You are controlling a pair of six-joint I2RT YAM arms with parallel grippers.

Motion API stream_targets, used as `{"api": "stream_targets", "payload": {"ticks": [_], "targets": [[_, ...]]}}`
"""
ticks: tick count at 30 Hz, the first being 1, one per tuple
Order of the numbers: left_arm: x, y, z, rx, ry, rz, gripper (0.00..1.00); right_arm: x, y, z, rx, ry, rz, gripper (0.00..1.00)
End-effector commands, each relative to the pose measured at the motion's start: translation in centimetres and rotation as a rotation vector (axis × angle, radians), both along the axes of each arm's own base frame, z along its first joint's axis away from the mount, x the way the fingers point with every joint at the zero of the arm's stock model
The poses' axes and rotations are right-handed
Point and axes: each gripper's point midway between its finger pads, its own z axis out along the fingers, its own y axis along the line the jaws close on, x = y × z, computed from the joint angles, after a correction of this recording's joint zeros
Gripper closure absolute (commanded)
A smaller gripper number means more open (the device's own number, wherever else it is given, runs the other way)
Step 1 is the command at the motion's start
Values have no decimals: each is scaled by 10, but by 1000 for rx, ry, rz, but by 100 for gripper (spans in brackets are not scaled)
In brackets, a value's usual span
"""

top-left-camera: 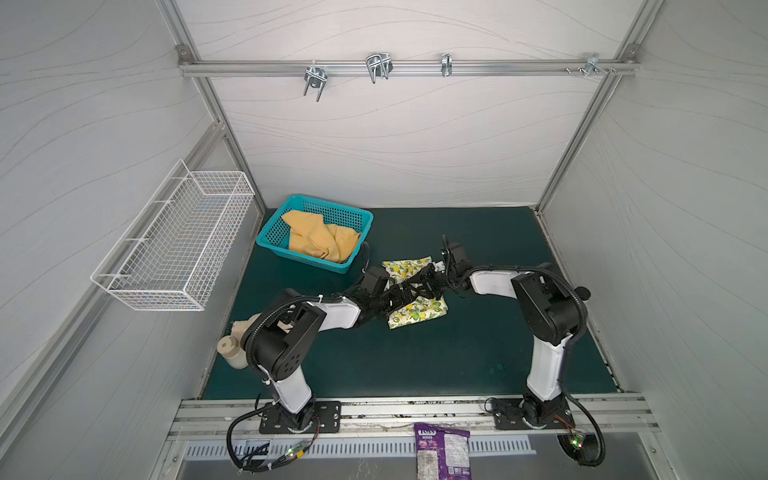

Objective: Fold and stack the skirts

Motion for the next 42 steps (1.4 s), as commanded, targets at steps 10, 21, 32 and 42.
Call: {"api": "stream_targets", "payload": {"ticks": [10, 21, 32, 42], "targets": [[-6, 10, 1, 40, -14, 8, 3, 13, 29, 16, 70, 0, 0, 28], [-6, 21, 2, 47, -12, 22, 3, 16, 40, 30, 118, -35, 9, 1], [-3, 37, 13, 60, -22, 47, 3, 29, 48, 105, 138, -188, 78, 1], [-7, 43, 48, 65, -57, 35, 2, 11, 27, 95, 40, -243, 142, 1]]}}
